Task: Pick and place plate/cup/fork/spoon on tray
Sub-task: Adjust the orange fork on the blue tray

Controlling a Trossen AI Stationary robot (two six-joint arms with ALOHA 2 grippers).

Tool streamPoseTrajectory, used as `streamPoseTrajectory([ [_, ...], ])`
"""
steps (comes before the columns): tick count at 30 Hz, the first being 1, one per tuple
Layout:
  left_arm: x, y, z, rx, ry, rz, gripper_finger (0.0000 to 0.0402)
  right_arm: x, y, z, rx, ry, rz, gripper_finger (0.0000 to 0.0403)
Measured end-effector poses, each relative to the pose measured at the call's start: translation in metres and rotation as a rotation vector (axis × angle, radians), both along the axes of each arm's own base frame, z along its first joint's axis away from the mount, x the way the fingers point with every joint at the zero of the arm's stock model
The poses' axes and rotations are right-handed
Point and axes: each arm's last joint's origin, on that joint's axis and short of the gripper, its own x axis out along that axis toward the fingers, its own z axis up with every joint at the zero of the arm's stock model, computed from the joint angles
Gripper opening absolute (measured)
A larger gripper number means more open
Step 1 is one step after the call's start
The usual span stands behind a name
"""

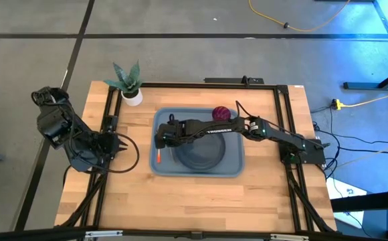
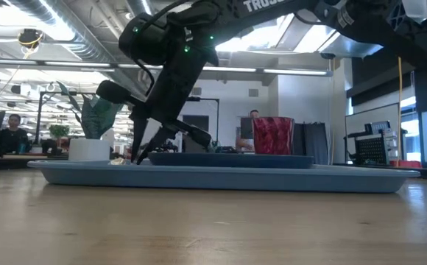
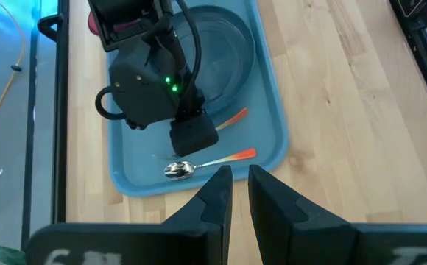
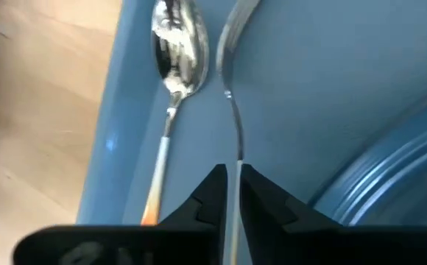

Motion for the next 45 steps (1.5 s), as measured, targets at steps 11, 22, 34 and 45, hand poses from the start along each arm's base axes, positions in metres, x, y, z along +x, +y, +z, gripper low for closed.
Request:
streamPoseTrajectory([
  [11,-0.001,0.000,0.000,-0.032,0.029,-0.020,0.0040,0.003,0.007,0.061,-0.102,-0.081,0.159,0.0041],
  [22,0.003,-0.001,-0.013,0.013,0.056,0.008,0.0007,-0.053,0.062,0.156,-0.369,-0.034,0.311,0.0006],
  [34,0.059,0.002,-0.090,0.022,-0.013,0.203,0.0001,-0.140,0.111,0.228,-0.580,0.070,0.379,0.0006],
  [45,0.107,0.049,-0.160,-0.129,-0.069,0.398,0.0000,-0.177,0.137,0.238,-0.621,0.185,0.544,0.0008],
])
